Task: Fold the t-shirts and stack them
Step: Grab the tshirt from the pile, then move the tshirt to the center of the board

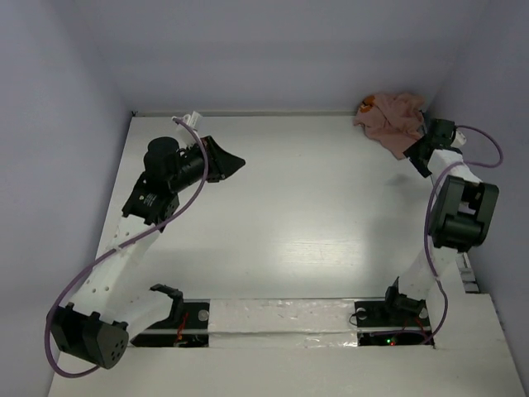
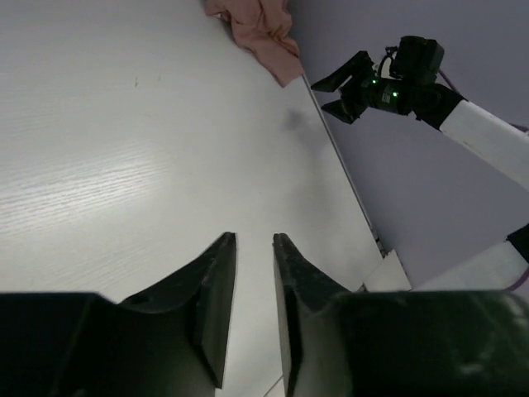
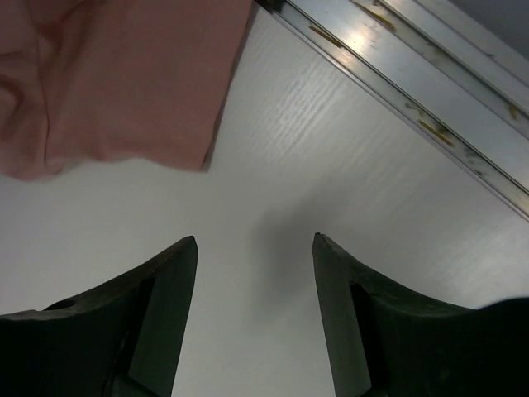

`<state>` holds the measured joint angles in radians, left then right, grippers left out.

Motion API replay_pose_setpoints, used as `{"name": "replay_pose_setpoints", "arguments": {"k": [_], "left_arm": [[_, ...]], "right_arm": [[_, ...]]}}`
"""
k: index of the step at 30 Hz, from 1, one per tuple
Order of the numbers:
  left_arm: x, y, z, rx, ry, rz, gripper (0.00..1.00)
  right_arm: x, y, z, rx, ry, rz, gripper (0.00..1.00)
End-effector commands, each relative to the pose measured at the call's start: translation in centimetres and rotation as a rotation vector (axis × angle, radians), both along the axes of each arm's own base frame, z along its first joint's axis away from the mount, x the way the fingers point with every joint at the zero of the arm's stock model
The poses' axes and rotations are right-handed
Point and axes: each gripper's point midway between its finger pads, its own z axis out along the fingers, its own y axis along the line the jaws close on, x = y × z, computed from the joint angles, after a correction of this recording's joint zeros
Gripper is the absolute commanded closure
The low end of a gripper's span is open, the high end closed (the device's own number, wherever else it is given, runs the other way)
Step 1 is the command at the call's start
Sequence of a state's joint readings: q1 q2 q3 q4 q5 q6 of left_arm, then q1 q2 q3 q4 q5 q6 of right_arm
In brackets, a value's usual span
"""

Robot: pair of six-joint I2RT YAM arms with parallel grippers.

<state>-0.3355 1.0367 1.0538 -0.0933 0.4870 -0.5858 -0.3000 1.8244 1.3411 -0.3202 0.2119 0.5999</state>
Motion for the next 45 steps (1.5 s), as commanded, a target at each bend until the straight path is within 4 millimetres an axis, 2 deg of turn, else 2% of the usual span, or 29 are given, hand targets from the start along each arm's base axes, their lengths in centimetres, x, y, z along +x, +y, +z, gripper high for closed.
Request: {"name": "replay_pose_setpoints", "arguments": {"k": [1,2,3,6,8,9,11,13,18,22,23,24,25,26,27,28,29,30,31,32,33,34,36,37,38,40,41,44,45], "left_arm": [[1.0,0.1,-0.4,0.012,-0.025,0.036,0.77],[1.1,0.1,-0.6,0.016,-0.021,0.037,0.73],[1.3,0.1,-0.9,0.022,-0.014,0.041,0.68],[1.9,0.1,-1.4,0.034,0.001,0.052,0.66],[2.2,0.1,-2.0,0.04,0.016,0.059,0.66],[2.4,0.1,-2.1,0.041,0.021,0.061,0.66],[2.7,0.1,-2.5,0.045,0.036,0.069,0.66],[3.0,0.2,-2.6,0.052,0.041,0.082,0.66],[3.7,0.8,-2.3,0.092,0.048,0.117,0.66],[4.3,1.4,-1.5,0.127,0.028,0.153,0.66],[4.3,1.6,-1.5,0.141,0.032,0.159,0.66],[4.4,1.8,-1.5,0.146,0.033,0.167,0.66],[4.4,1.9,-1.2,0.148,0.029,0.174,0.66],[4.4,1.9,-1.1,0.148,0.028,0.173,0.66],[4.4,1.9,-1.0,0.149,0.022,0.174,0.67],[4.5,2.1,-0.8,0.149,0.02,0.183,0.67],[4.6,2.1,-0.5,0.148,0.014,0.188,0.67],[4.8,2.1,-0.4,0.148,0.014,0.196,0.68],[5.2,2.2,0.6,0.135,0.004,0.214,0.68],[5.6,2.1,0.8,0.126,0.008,0.219,0.68],[5.8,2.0,1.1,0.114,0.008,0.22,0.68],[5.9,1.7,1.7,0.095,0.003,0.215,0.69],[6.0,1.4,2.5,0.072,-0.022,0.207,0.69],[6.1,1.4,2.8,0.066,-0.027,0.208,0.69],[6.1,1.4,2.9,0.067,-0.032,0.206,0.69],[6.2,1.4,3.1,0.067,-0.036,0.207,0.69],[6.2,1.4,3.2,0.064,-0.04,0.206,0.69],[6.0,1.2,3.3,0.061,-0.044,0.193,0.69],[5.9,1.1,3.2,0.062,-0.044,0.184,0.69]], "right_arm": [[4.3,-1.6,-0.3,0.067,-0.097,-0.008,0.35],[5.7,-1.8,-0.1,0.076,-0.12,-0.002,0.35],[6.4,-1.7,-2.7,0.1,-0.083,0.002,0.35],[8.4,-2.2,-5.2,0.128,-0.052,-0.002,0.35],[9.1,-2.5,-6.1,0.138,-0.042,-0.018,0.35],[10.0,-2.7,-5.6,0.145,-0.064,-0.025,0.35],[10.9,-2.5,-7.8,0.184,-0.048,-0.025,0.35],[11.4,-2.3,-8.6,0.208,-0.042,-0.024,0.36],[11.7,-2.2,-9.3,0.238,-0.024,-0.039,0.5],[12.1,-1.8,-9.3,0.242,-0.028,0.007,0.76],[12.7,-1.2,-8.9,0.269,-0.043,0.042,1.0],[12.9,-0.8,-8.4,0.278,-0.057,0.064,1.0],[13.9,-0.8,-6.8,0.253,-0.117,0.107,1.0],[14.5,0.4,-5.1,0.236,-0.16,0.156,1.0],[14.2,1.3,-4.3,0.215,-0.179,0.191,1.0],[14.9,1.9,1.5,0.138,-0.288,0.251,1.0],[14.8,2.8,4.7,0.091,-0.337,0.279,1.0],[14.7,5.2,7.4,0.043,-0.394,0.341,1.0],[13.6,6.7,17.2,-0.024,-0.569,0.379,1.0],[12.2,8.5,19.5,-0.034,-0.612,0.425,1.0],[11.1,9.9,23.7,-0.064,-0.709,0.459,1.0],[8.3,12.5,30.7,-0.097,-0.847,0.516,1.0],[5.4,15.0,36.7,-0.12,-0.961,0.579,1.0],[4.0,16.0,38.9,-0.125,-0.986,0.605,1.0],[1.3,17.5,44.4,-0.156,-1.087,0.661,1.0],[-1.3,18.5,48.1,-0.157,-1.135,0.704,1.0],[-4.1,19.7,52.2,-0.182,-1.225,0.751,1.0],[-7.0,21.3,55.8,-0.158,-1.29,0.829,1.0],[-9.1,22.0,58.4,-0.173,-1.354,0.864,1.0]]}}
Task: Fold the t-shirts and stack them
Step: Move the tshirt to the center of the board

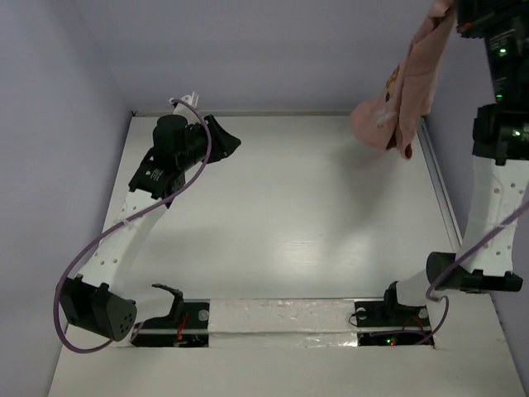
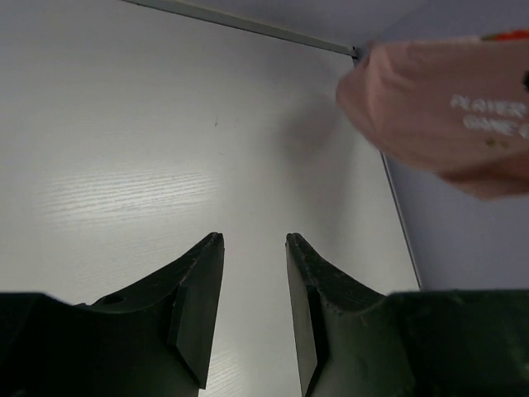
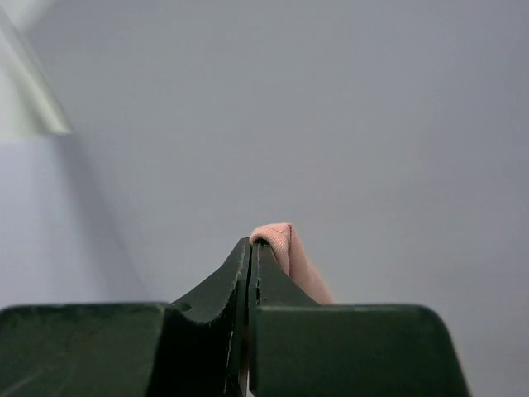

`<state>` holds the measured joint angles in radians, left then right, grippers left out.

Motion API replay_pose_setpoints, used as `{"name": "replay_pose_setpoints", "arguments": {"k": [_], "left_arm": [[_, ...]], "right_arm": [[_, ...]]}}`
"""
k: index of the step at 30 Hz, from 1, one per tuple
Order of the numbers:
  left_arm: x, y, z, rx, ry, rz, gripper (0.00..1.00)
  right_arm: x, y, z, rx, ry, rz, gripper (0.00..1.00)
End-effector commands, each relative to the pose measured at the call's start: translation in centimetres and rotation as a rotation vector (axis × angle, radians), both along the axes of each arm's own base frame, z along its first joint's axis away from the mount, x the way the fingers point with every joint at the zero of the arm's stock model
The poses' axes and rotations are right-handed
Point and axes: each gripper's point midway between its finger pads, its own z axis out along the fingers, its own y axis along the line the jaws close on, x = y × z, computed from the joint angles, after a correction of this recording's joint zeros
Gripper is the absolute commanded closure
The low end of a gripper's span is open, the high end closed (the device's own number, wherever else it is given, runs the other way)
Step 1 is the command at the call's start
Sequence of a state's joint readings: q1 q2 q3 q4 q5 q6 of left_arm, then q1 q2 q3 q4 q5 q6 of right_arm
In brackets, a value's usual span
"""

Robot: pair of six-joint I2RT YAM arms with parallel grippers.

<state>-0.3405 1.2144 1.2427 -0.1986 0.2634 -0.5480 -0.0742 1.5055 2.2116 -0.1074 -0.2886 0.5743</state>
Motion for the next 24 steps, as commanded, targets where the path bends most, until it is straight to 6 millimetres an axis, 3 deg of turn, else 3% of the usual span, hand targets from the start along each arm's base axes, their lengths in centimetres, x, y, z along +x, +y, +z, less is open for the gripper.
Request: {"name": "replay_pose_setpoints", "arguments": {"k": [1,3,6,9,11,14,17,22,24], "left_arm": [[-0.1,-0.7,3.5,-0.04,-0.095,-0.035,0.67],[-0.3,-1.0,3.5,-0.034,-0.102,-0.063,0.65],[-1.2,-2.1,3.6,-0.025,-0.109,-0.131,0.61],[-2.7,-3.7,2.3,0.013,-0.094,-0.203,0.59],[-2.7,-3.1,0.4,0.037,-0.044,-0.174,0.59],[-3.2,-2.9,-1.2,0.031,-0.011,-0.165,0.59],[-3.1,-1.9,-2.0,0.068,0.013,-0.117,0.59],[-2.0,0.4,-1.6,0.14,0.004,0.001,0.59],[-2.0,0.3,-1.6,0.142,0.007,-0.004,0.59]], "right_arm": [[0.0,2.5,0.4,-0.017,0.037,0.168,1.0],[-2.0,3.5,2.6,-0.033,-0.031,0.229,1.0],[-0.9,3.9,2.7,-0.002,-0.026,0.286,1.0],[1.9,4.7,0.7,0.033,0.036,0.35,1.0],[4.5,6.1,-2.1,0.05,0.122,0.41,1.0],[6.3,10.0,-5.4,-0.009,0.177,0.443,1.0],[6.9,13.7,-8.2,-0.088,0.218,0.503,1.0],[9.0,15.6,-12.2,-0.087,0.288,0.595,1.0],[8.8,16.5,-11.7,-0.1,0.282,0.587,1.0]]}}
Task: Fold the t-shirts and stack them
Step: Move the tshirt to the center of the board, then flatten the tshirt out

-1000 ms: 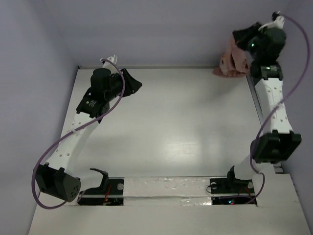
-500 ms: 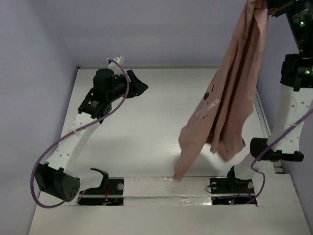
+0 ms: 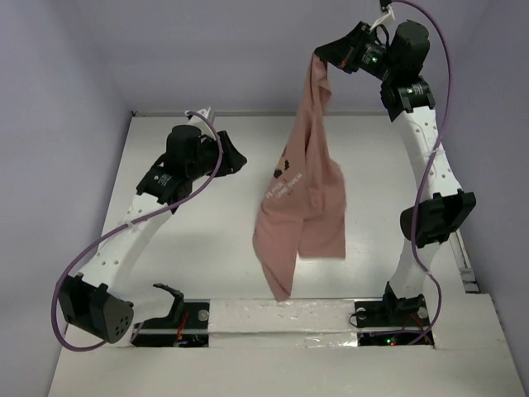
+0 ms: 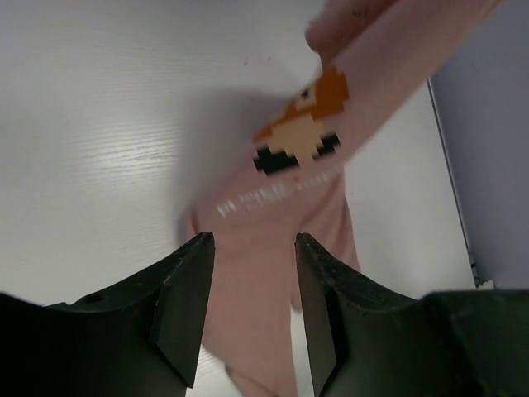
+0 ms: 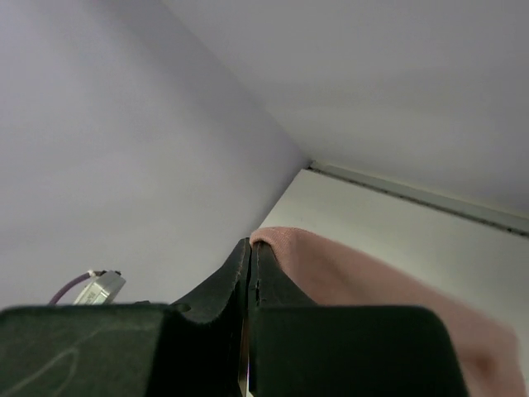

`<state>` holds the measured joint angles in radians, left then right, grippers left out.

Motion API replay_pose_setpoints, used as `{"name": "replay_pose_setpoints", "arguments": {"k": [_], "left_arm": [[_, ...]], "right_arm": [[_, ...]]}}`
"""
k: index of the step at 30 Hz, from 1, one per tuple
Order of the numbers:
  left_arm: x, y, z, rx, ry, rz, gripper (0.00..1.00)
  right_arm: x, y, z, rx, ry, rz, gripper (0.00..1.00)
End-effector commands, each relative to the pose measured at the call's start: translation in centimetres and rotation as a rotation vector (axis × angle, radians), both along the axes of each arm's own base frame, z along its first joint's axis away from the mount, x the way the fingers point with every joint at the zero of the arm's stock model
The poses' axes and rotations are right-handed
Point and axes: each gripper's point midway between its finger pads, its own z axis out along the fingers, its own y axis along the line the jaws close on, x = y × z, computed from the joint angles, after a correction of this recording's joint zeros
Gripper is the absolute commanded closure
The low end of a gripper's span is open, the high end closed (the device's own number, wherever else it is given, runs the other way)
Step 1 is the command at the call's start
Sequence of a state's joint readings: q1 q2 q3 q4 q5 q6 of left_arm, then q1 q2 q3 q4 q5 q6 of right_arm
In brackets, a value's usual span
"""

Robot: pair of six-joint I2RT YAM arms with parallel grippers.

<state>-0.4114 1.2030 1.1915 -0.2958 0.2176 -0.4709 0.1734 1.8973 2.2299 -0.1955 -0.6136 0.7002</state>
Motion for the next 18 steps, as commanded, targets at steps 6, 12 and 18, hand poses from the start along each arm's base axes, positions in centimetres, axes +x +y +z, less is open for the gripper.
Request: {"name": "replay_pose_setpoints", "arguments": {"k": [6,12,18], "left_arm": [[-0.2,-1.5,-1.3,0.051,0.005,-0.031,0.62],[-0.4,-5.8,-8.4,0.179,0.078,-0.091,0.61],[1.1,-11.3,-15.7,0.355,0.12,-0.136,0.53]], "right_arm": [[-3.7,-1.6,6.2,-0.055,-0.22,-0.109,1.0],[-3.0,-3.4,0.7,-0.109,-0.099,-0.227,1.0],[-3.9,-3.9,0.4,-0.115,-0.094,-0.244,1.0]]}}
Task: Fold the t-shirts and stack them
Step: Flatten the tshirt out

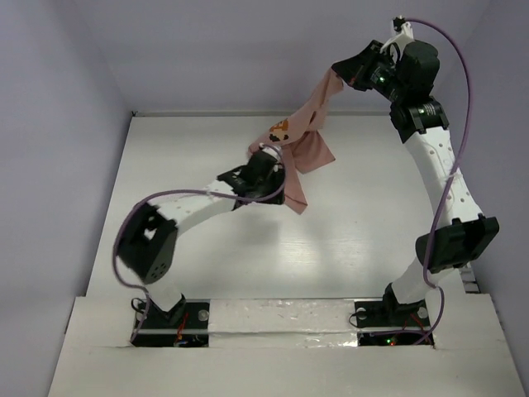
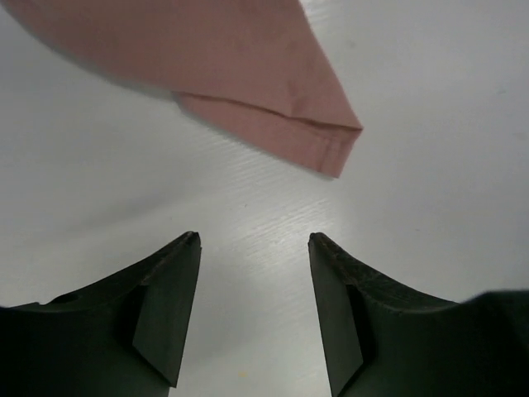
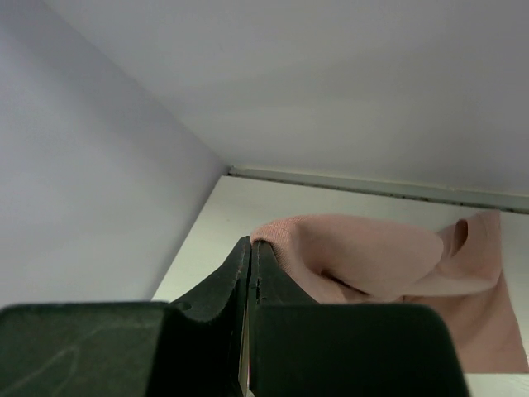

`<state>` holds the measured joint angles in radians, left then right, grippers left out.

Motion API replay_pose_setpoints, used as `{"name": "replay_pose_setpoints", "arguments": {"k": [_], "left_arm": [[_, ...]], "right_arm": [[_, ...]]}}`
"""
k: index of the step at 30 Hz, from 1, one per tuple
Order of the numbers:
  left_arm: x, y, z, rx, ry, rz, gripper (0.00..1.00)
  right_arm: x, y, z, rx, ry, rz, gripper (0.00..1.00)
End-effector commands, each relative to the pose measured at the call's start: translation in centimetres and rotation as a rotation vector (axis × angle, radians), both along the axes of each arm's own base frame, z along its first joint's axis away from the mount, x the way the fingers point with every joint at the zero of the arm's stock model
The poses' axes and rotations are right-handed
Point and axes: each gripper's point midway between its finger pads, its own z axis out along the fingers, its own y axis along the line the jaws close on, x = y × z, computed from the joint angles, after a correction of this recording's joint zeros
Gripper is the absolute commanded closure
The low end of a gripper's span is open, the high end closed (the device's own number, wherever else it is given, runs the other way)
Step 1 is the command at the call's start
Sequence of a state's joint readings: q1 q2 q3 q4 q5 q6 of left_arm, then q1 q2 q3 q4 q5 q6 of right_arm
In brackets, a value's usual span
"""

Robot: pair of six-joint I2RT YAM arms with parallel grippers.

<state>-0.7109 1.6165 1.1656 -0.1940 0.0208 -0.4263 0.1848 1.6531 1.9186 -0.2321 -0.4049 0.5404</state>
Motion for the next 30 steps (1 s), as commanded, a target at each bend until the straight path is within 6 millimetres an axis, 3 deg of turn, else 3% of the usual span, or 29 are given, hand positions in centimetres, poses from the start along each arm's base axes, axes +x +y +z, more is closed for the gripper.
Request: {"name": "replay_pose_setpoints", "arguments": {"k": [1,3,7,13,18,21,26,28,30], "left_arm": [[2.1,-2.4,-0.2,0.071,-0.103,-0.01,0.48],[3.3,-3.9,-1.3,0.112,-0.113,-0.002,0.43],[4.3,-5.7,-3.8,0.151,-0.08,0.003,0.41],[4.7,-9.6,-4.3,0.147,-0.103,-0.033,0.41],[5.2,-9.9,-7.7,0.24,-0.071,-0.038,0.42],[5.7,-9.6,-9.3,0.296,-0.071,-0.041,0.5],[6.2,-8.4,-9.8,0.368,-0.095,-0.026,0.96],[6.2,-7.4,-8.6,0.389,-0.115,0.0,1.0],[6.1,-6.3,-3.9,0.35,-0.195,0.027,1.0]], "right_arm": [[-1.3,-0.5,2.7,-0.01,-0.095,-0.029,1.0],[-1.2,-0.6,2.6,-0.014,-0.089,-0.034,1.0],[-1.4,-0.7,1.9,-0.018,-0.076,-0.037,1.0],[-1.6,-0.6,1.3,-0.027,-0.064,-0.029,1.0],[-1.7,-0.7,1.1,-0.029,-0.061,-0.03,1.0],[-1.7,-0.8,1.3,-0.034,-0.068,-0.037,1.0],[-1.5,-1.3,2.1,-0.042,-0.091,-0.067,1.0],[-1.4,-1.7,2.7,-0.047,-0.104,-0.094,1.0],[-1.4,-2.6,3.9,-0.054,-0.131,-0.13,1.0]]}}
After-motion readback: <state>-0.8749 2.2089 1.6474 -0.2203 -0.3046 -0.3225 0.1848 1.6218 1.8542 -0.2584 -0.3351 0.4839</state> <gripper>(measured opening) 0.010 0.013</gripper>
